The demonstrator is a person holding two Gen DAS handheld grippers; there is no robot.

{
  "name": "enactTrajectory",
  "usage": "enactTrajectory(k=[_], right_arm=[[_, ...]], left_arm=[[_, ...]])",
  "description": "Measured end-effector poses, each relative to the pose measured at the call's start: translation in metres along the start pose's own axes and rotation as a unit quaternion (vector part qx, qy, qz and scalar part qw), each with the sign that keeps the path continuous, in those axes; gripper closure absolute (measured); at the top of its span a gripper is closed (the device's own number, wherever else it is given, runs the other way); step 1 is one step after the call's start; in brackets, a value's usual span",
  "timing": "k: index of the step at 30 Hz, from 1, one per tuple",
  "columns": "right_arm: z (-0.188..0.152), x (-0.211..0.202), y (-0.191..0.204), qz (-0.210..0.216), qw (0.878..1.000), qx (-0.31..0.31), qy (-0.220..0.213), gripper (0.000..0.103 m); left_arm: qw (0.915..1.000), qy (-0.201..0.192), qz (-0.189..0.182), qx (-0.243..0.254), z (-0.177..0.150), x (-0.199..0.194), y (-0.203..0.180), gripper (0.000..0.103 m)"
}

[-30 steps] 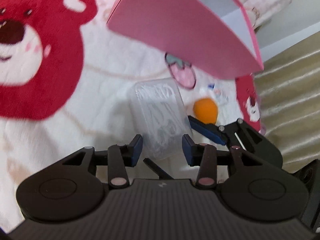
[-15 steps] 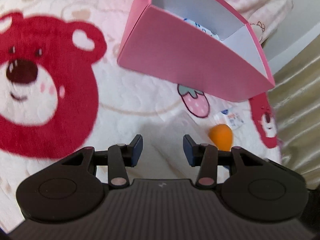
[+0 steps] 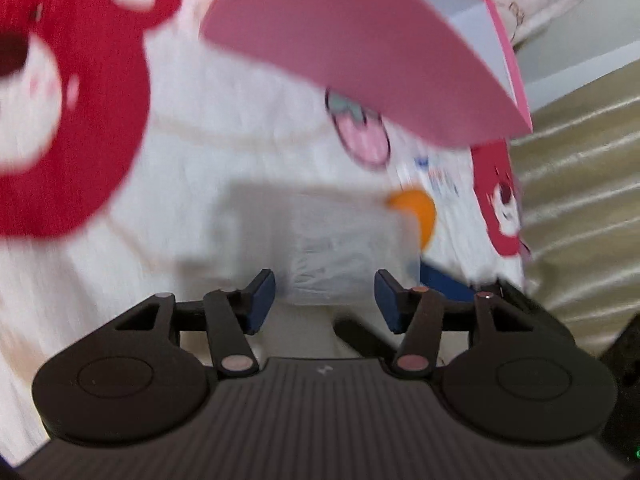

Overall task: Organize objects
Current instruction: 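Lower the left gripper around the clear container and close on it, then lift the clear container and carry it into the pink box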

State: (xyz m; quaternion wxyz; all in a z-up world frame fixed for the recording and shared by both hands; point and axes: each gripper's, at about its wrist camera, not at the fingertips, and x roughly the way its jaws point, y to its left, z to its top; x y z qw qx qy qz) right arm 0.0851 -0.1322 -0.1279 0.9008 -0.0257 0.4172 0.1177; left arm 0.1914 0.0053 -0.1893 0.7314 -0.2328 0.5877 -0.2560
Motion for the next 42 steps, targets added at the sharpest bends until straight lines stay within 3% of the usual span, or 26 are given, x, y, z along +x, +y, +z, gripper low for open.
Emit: enactTrajectory(k=[6, 10, 14, 17, 22, 26, 32, 37, 42], right_arm=[[-0.004, 0.011, 0.003, 0.01, 1.0, -0.003, 0.022, 0.018], [-0.006, 0.02, 0.008, 0.006, 1.0, -0.008, 0.022, 0.009], [-0.007, 0.024, 0.009, -0.001, 1.0, 0.01, 0.022, 0.008], [-0.005, 0.025, 0.003, 0.01, 0.998, 0.041, 0.038, 0.008], [-0.004, 0.031, -0.003, 0.005, 0.997, 0.061, 0.044, 0.006], [-0.004, 0.036, -0.004, 0.001, 0.997, 0.071, 0.043, 0.007], [-0.003, 0.016, 0.0, 0.0, 0.998, 0.065, 0.025, 0.009], [0.008, -0.02, 0.006, -0.007, 0.998, 0.056, -0.016, 0.009], [0.036, -0.05, 0.008, 0.011, 0.999, 0.027, -0.024, 0.008]], left_arm=[[0.9993, -0.027, 0.026, 0.003, -0.008, -0.002, -0.004, 0.05], [0.9949, -0.076, 0.064, 0.02, -0.007, -0.006, -0.003, 0.049], [0.9972, -0.06, 0.043, 0.006, -0.002, -0.003, 0.003, 0.048], [0.998, -0.055, 0.03, 0.005, -0.003, -0.001, 0.002, 0.056], [0.9994, -0.028, 0.022, 0.001, -0.004, 0.003, -0.002, 0.056], [0.999, -0.032, 0.031, 0.007, -0.009, 0.003, -0.008, 0.055], [0.995, -0.061, 0.056, 0.055, -0.028, -0.016, -0.035, 0.055], [0.9902, -0.101, 0.047, 0.084, -0.037, -0.052, -0.059, 0.056], [0.9862, -0.131, 0.035, 0.095, -0.038, -0.09, -0.075, 0.055]])
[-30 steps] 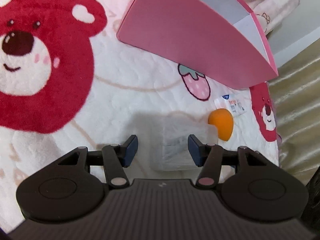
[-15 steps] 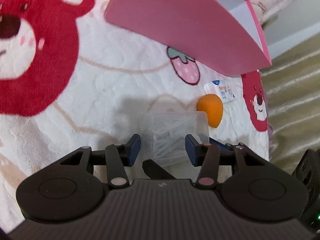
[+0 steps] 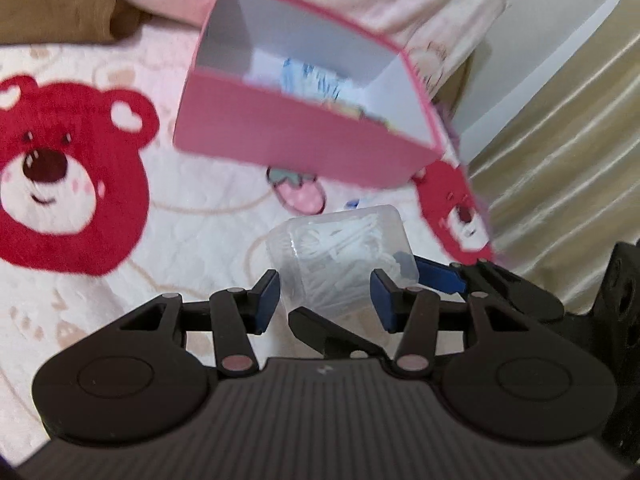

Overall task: Organize objects
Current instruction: 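Lift the clear container and carry it into the pink box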

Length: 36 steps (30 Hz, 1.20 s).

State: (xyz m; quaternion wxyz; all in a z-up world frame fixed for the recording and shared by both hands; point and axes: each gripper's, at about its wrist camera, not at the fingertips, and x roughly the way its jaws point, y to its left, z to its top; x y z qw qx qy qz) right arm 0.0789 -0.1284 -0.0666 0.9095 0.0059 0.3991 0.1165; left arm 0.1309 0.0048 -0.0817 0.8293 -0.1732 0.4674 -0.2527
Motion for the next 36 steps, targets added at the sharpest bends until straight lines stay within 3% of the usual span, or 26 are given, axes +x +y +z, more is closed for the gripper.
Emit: enactTrajectory(k=[4, 9, 16, 22, 24, 33, 36], right_arm=[[0.034, -0.021, 0.0, 0.008, 0.999, -0.041, -0.015, 0.008], [0.081, -0.041, -0.014, 0.029, 0.997, -0.051, -0.043, 0.008], [0.147, -0.032, -0.048, 0.043, 0.996, -0.053, -0.063, 0.01], [0.192, 0.016, -0.092, 0.036, 0.999, -0.003, -0.035, 0.022], [0.198, 0.04, -0.104, 0.041, 0.999, 0.019, -0.021, 0.032], [0.188, 0.145, -0.139, 0.089, 0.99, 0.105, 0.029, 0.036], [0.18, 0.163, -0.143, 0.105, 0.988, 0.106, 0.032, 0.036]], left_arm=[[0.9997, -0.02, -0.012, 0.002, 0.026, -0.021, -0.013, 0.055], [0.9988, -0.045, -0.009, 0.016, 0.066, -0.034, -0.031, 0.056], [0.997, -0.066, 0.0, 0.041, 0.142, -0.02, -0.048, 0.055], [0.9974, -0.055, 0.022, 0.041, 0.199, 0.018, -0.046, 0.055], [0.9971, -0.048, 0.046, 0.037, 0.211, 0.036, -0.041, 0.054], [0.9928, -0.006, 0.119, 0.005, 0.231, 0.109, 0.0, 0.054], [0.99, -0.008, 0.139, 0.021, 0.227, 0.119, 0.0, 0.054]])
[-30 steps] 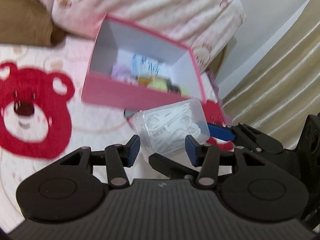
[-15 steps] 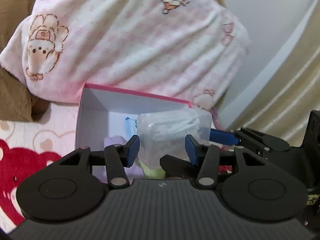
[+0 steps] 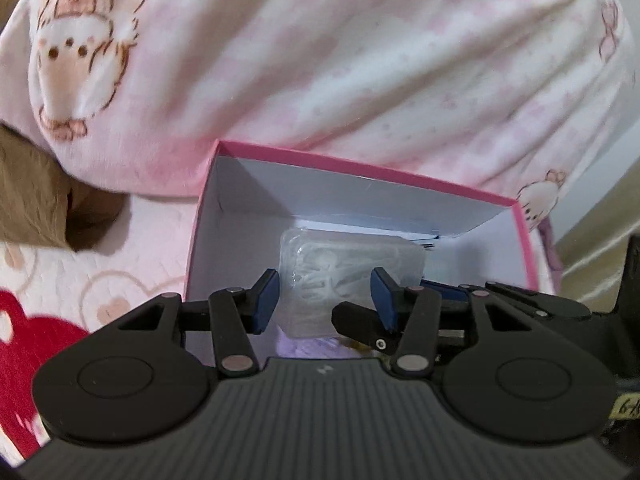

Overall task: Organize objects
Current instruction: 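Lift the clear container and carry it into the pink box, then open the left gripper to release the container in the box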

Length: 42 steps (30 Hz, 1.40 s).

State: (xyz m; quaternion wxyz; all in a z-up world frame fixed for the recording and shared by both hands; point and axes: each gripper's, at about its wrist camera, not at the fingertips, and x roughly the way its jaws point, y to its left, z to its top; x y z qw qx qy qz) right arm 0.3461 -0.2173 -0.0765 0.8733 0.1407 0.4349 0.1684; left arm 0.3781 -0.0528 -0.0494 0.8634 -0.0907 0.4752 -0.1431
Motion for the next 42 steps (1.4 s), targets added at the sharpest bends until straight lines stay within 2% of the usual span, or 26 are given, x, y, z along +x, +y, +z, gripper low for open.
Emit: enactTrajectory(k=[6, 10, 16, 19, 22, 24, 26, 30, 35, 42], right_arm=[[0.0, 0.028, -0.001, -0.009, 0.999, 0.005, 0.041, 0.037], [0.004, 0.044, -0.003, -0.031, 0.998, 0.006, 0.054, 0.037], [0.008, 0.058, -0.012, -0.047, 0.996, 0.027, 0.073, 0.04], [0.007, 0.062, -0.012, -0.052, 0.995, 0.03, 0.078, 0.042], [0.006, 0.063, -0.009, -0.059, 0.995, 0.031, 0.074, 0.042], [0.006, 0.063, -0.008, -0.054, 0.995, 0.042, 0.069, 0.042], [0.006, 0.063, -0.004, -0.053, 0.996, 0.042, 0.058, 0.042], [0.005, 0.066, 0.001, -0.063, 0.995, 0.049, 0.055, 0.053], [0.002, 0.036, 0.006, -0.067, 0.996, 0.037, 0.037, 0.053], [-0.016, -0.046, 0.025, -0.059, 0.998, -0.003, 0.013, 0.047]], left_arm=[[0.9988, 0.018, 0.037, 0.026, 0.002, 0.026, -0.005, 0.056], [0.9985, 0.033, 0.042, 0.01, 0.006, 0.045, -0.001, 0.056], [0.9983, 0.03, 0.05, -0.01, 0.003, 0.057, 0.001, 0.057], [0.9985, 0.018, 0.049, -0.014, 0.0, 0.055, -0.002, 0.057], [0.9992, 0.005, 0.037, -0.016, 0.0, 0.046, -0.003, 0.049], [0.9991, -0.013, 0.04, -0.006, 0.0, 0.035, -0.006, 0.04], [0.9985, -0.025, 0.045, 0.015, 0.001, 0.025, -0.011, 0.039], [0.9984, -0.03, 0.043, 0.02, 0.0, 0.013, -0.01, 0.039], [0.9996, -0.014, 0.023, 0.013, -0.005, -0.005, -0.002, 0.039], [0.9995, 0.007, -0.001, 0.03, -0.026, -0.053, -0.008, 0.039]])
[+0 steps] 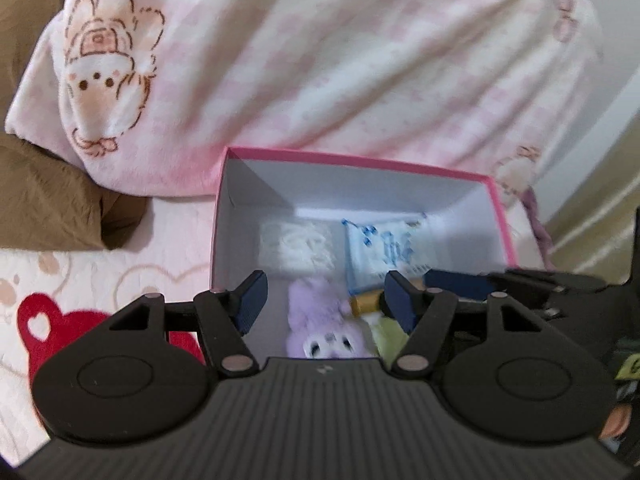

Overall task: Organize objects
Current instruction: 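Open the left gripper to release the container in the box, then withdraw the left gripper up from the pink box, then move the left gripper down over the orange sponge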

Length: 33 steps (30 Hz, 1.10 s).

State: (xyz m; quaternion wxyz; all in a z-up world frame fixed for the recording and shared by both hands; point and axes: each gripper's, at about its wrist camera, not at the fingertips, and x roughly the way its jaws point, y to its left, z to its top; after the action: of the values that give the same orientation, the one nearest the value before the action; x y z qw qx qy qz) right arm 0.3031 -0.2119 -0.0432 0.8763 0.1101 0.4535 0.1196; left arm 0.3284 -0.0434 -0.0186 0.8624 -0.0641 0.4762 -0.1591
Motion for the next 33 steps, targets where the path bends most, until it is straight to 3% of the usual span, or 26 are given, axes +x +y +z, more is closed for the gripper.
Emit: enactTrajectory(k=[3, 9, 18, 22, 25, 33], right_arm=[[-0.006, -0.042, 0.006, -0.016, 0.999, -0.032, -0.011, 0.035], [-0.027, -0.112, 0.034, -0.044, 0.991, -0.115, -0.045, 0.031], [-0.068, -0.188, 0.05, -0.028, 0.982, -0.163, -0.089, 0.017], [-0.09, -0.205, 0.052, -0.029, 0.977, -0.183, -0.101, 0.014], [-0.112, -0.213, 0.047, -0.012, 0.974, -0.196, -0.116, 0.012], [-0.167, -0.213, 0.036, -0.027, 0.967, -0.195, -0.165, 0.004]], left_arm=[[0.9998, 0.003, -0.009, 0.017, -0.01, -0.028, -0.009, 0.036], [0.9987, 0.011, -0.002, 0.049, -0.027, -0.086, -0.028, 0.03], [0.9941, 0.005, 0.018, 0.107, -0.065, -0.154, -0.053, 0.02], [0.9919, -0.003, 0.016, 0.126, -0.086, -0.167, -0.061, 0.015], [0.9912, -0.007, 0.009, 0.132, -0.104, -0.169, -0.064, 0.005], [0.9887, -0.006, 0.021, 0.149, -0.152, -0.147, -0.066, 0.003]])
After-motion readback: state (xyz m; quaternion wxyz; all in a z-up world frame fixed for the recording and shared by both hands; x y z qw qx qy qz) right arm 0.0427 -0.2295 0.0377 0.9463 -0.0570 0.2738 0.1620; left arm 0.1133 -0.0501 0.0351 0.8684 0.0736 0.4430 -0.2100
